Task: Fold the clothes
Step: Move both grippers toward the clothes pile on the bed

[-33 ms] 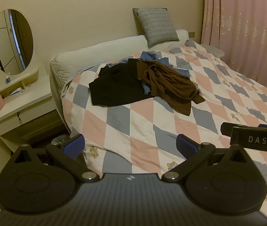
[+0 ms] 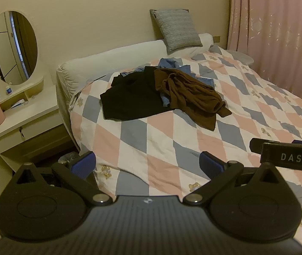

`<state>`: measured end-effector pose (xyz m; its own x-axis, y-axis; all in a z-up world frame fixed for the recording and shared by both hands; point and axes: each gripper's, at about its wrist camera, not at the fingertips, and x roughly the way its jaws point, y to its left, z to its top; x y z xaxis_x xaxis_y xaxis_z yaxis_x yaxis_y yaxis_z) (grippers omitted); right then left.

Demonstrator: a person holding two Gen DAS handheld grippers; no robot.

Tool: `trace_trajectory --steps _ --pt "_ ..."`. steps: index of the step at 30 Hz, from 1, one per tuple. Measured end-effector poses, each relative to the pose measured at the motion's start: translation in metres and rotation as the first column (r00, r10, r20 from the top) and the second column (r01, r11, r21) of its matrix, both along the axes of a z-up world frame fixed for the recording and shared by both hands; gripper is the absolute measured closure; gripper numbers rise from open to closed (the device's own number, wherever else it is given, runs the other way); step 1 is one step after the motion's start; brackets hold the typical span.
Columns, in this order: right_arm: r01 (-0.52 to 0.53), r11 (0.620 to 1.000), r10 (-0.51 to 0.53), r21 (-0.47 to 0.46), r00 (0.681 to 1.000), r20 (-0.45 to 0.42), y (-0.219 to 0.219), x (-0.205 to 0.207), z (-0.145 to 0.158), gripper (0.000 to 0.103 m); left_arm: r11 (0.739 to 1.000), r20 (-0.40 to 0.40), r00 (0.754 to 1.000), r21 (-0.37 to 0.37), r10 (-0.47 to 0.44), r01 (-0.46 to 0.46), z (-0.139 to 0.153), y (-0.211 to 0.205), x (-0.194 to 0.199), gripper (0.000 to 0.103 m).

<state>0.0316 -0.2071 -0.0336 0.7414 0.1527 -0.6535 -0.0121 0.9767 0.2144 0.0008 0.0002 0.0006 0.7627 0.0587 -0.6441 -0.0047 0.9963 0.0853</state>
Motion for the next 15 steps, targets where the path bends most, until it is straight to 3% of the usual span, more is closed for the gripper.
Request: trace_trajectory --steps 15 --pt "0.008 1.0 -0.008 0.009 1.0 0.018 -0.015 0.005 0.001 0.0 1.0 -0.015 1.0 -0.028 -0.003 0.002 0.004 0.004 0.004 0.001"
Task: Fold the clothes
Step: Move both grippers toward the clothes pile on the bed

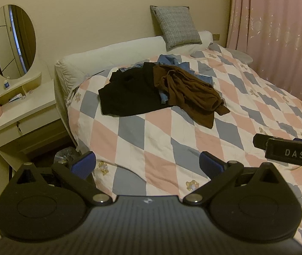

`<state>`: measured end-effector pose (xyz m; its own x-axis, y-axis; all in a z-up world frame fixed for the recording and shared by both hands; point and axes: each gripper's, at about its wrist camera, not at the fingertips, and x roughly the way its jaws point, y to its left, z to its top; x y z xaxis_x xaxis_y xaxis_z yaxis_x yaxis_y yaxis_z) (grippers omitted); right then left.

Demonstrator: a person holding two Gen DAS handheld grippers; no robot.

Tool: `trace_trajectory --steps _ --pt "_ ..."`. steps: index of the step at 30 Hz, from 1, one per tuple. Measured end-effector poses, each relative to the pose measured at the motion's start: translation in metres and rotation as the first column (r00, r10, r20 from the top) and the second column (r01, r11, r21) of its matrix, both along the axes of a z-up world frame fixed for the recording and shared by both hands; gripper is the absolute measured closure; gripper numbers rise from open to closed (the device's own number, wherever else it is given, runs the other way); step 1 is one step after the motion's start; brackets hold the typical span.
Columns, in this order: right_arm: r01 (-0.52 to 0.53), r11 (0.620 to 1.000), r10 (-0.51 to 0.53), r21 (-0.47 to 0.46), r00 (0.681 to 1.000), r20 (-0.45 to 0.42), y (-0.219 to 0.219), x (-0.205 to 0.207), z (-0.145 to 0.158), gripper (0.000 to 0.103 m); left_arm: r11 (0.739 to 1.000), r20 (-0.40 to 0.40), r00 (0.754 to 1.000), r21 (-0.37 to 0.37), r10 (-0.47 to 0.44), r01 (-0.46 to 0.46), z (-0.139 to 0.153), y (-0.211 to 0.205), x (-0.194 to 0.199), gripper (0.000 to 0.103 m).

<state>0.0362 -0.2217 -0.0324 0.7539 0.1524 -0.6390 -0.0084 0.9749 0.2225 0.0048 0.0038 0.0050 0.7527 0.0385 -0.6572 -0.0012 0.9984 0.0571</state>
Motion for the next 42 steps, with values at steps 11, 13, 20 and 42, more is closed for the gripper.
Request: trace_trajectory --steps 11,13,20,42 --pt "-0.003 1.0 0.003 -0.019 1.0 0.019 0.004 0.004 0.003 0.0 1.0 0.034 0.999 -0.004 -0.008 0.009 0.008 -0.004 -0.001 0.001" --pt "0.0 1.0 0.001 -0.015 1.0 0.025 0.002 0.005 0.004 0.0 1.0 0.054 0.999 0.0 -0.006 0.006 0.01 -0.006 -0.002 0.001" --pt "0.014 1.0 -0.014 -0.007 0.999 0.036 -0.006 0.011 0.006 0.0 0.999 0.066 0.998 -0.036 -0.013 0.016 0.009 -0.009 0.004 0.001" --pt "0.179 0.982 -0.173 0.066 0.981 -0.082 -0.022 0.103 -0.071 0.002 0.954 -0.14 0.943 -0.024 -0.301 0.3 -0.089 0.0 0.17 0.003"
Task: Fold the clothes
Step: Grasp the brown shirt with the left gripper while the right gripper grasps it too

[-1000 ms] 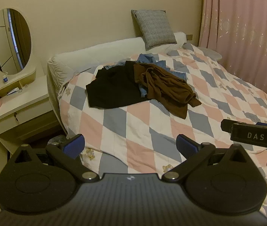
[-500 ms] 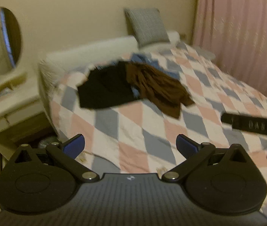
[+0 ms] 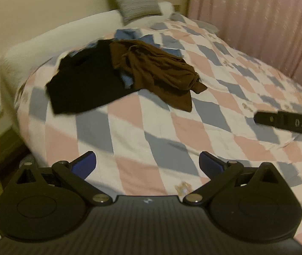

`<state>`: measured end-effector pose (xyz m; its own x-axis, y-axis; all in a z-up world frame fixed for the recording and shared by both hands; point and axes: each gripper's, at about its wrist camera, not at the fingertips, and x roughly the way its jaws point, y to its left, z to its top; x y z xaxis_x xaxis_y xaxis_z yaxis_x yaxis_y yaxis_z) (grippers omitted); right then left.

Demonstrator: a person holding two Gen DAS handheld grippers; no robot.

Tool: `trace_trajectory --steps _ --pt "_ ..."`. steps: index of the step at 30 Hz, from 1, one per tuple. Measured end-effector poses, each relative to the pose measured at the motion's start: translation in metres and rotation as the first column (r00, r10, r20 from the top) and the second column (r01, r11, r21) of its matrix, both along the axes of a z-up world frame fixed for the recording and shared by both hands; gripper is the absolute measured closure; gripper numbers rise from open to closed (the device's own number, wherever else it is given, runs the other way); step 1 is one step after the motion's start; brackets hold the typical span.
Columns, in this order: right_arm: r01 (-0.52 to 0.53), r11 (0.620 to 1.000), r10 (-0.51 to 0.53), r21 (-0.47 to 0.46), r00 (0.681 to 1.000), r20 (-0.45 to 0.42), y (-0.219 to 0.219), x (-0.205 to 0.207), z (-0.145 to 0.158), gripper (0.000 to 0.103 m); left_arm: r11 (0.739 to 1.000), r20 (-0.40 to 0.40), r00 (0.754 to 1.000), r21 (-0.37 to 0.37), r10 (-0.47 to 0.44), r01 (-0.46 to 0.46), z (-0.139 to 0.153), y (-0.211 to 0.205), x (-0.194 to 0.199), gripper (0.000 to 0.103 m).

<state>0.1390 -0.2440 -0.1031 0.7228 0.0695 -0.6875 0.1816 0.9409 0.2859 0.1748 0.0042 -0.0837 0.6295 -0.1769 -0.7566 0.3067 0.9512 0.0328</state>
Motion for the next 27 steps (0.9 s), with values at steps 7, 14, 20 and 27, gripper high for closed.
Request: trace_trajectory --steps 7,14,20,27 --pt "0.12 0.992 -0.112 0.049 0.982 -0.15 0.003 0.066 -0.068 0.019 0.988 -0.006 0.989 0.038 -0.147 0.147 -0.034 0.001 0.112 0.017" --pt "0.187 0.978 -0.17 0.087 0.97 -0.176 0.007 0.129 -0.112 0.027 0.979 -0.034 0.98 0.047 -0.198 0.2 -0.066 0.009 0.218 0.04" --pt "0.207 0.975 -0.194 0.081 0.97 -0.146 0.003 0.186 -0.132 0.039 0.975 -0.015 0.975 0.015 -0.22 0.22 -0.087 0.001 0.297 0.059" --pt "0.15 0.988 -0.147 0.026 0.985 -0.09 -0.01 0.265 -0.145 0.064 0.98 0.033 0.98 -0.03 -0.196 0.197 -0.103 -0.023 0.386 0.067"
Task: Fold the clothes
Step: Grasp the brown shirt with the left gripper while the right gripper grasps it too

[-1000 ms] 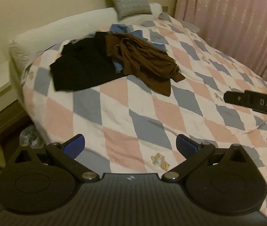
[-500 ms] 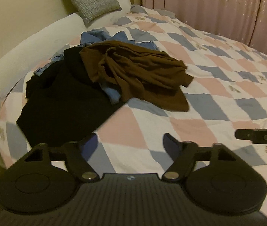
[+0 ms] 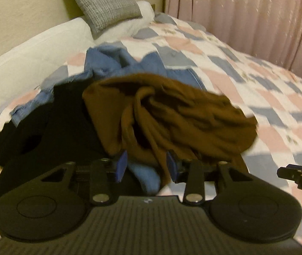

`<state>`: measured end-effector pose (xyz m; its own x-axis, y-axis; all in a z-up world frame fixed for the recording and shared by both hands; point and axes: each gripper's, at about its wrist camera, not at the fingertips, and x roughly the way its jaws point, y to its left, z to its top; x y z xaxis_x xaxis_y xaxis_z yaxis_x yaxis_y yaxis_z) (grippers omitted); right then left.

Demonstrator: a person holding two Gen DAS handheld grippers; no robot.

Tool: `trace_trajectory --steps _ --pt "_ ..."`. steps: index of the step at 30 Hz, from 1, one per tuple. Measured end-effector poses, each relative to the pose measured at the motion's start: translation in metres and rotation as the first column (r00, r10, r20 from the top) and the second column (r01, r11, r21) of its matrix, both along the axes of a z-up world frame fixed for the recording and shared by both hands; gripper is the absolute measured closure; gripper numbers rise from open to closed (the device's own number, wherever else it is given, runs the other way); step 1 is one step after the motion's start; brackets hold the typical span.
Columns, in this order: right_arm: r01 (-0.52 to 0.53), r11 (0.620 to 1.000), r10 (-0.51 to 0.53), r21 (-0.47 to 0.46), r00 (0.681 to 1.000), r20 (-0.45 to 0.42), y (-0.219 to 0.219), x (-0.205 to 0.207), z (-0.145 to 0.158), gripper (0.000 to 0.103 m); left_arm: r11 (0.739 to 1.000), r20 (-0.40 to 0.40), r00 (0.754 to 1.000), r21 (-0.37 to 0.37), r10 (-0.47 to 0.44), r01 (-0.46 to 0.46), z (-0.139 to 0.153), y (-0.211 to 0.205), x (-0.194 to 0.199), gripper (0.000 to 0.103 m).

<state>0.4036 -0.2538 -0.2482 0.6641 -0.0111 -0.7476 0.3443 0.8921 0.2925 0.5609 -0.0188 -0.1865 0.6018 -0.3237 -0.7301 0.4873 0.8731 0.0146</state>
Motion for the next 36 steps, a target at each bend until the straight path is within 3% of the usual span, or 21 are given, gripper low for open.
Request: trace_trajectory --steps 4,7,10,12,13,14,16,17,18,21,26,31,33,35,36 --pt "-0.039 0.996 0.045 -0.085 0.997 0.064 -0.008 0.045 0.003 0.064 1.0 0.028 0.999 -0.001 -0.017 0.017 -0.01 -0.019 0.038 0.064" --pt "-0.075 0.982 0.093 -0.175 0.991 0.099 -0.009 0.076 0.003 0.062 1.0 0.004 1.0 0.003 -0.023 0.023 -0.024 -0.03 0.06 0.061" --pt "-0.107 0.966 0.141 -0.236 0.981 0.132 -0.007 0.102 0.0 0.052 0.999 -0.032 0.999 -0.031 -0.037 0.036 -0.035 -0.036 0.073 0.063" --pt "-0.14 0.959 0.178 -0.247 0.974 0.139 -0.004 0.115 -0.006 0.045 0.998 -0.049 0.998 -0.043 -0.043 0.041 -0.042 -0.038 0.076 0.09" --pt "-0.165 0.952 0.203 -0.258 0.97 0.131 -0.001 0.121 -0.01 0.045 0.998 -0.053 0.997 -0.052 -0.048 0.045 -0.043 -0.037 0.075 0.098" --pt "-0.198 0.941 0.235 -0.275 0.966 0.11 0.004 0.126 -0.017 0.045 0.997 -0.057 0.997 -0.064 -0.055 0.051 -0.043 -0.035 0.072 0.102" --pt "-0.272 0.917 0.303 -0.292 0.951 0.065 0.013 0.129 -0.029 0.064 0.994 -0.06 0.996 -0.085 -0.073 0.068 -0.041 -0.029 0.064 0.102" --pt "-0.307 0.907 0.333 -0.288 0.942 0.047 0.017 0.126 -0.034 0.089 0.992 -0.057 0.994 -0.09 -0.088 0.083 -0.038 -0.024 0.056 0.102" --pt "-0.341 0.896 0.363 -0.284 0.931 0.029 0.021 0.122 -0.038 0.094 0.991 -0.055 0.993 -0.093 -0.104 0.099 -0.034 -0.019 0.046 0.102" --pt "-0.4 0.886 0.417 -0.236 0.908 0.027 0.028 0.089 -0.043 0.094 0.986 -0.064 0.987 -0.089 -0.15 0.144 -0.026 0.001 0.012 0.102" --pt "-0.458 0.877 0.461 -0.143 0.887 -0.013 0.04 0.006 -0.038 0.094 0.981 -0.174 0.966 -0.079 -0.191 0.179 -0.023 0.035 -0.048 0.103" --pt "-0.486 0.871 0.473 -0.072 0.869 -0.141 0.045 -0.055 -0.043 0.093 0.985 -0.247 0.956 0.014 -0.161 0.169 -0.033 0.05 -0.072 0.095" --pt "-0.466 0.883 0.449 -0.062 0.875 -0.184 0.041 -0.06 -0.047 0.076 0.99 -0.242 0.962 0.021 -0.127 0.136 -0.031 0.053 -0.063 0.083" --pt "-0.429 0.899 0.411 -0.086 0.895 -0.175 0.035 -0.058 -0.043 0.073 0.992 -0.19 0.974 0.015 -0.123 0.128 -0.024 0.048 -0.047 0.079" --pt "-0.413 0.905 0.397 -0.097 0.905 -0.151 0.032 -0.056 -0.038 0.066 0.992 -0.159 0.98 0.01 -0.123 0.126 -0.019 0.044 -0.039 0.077"
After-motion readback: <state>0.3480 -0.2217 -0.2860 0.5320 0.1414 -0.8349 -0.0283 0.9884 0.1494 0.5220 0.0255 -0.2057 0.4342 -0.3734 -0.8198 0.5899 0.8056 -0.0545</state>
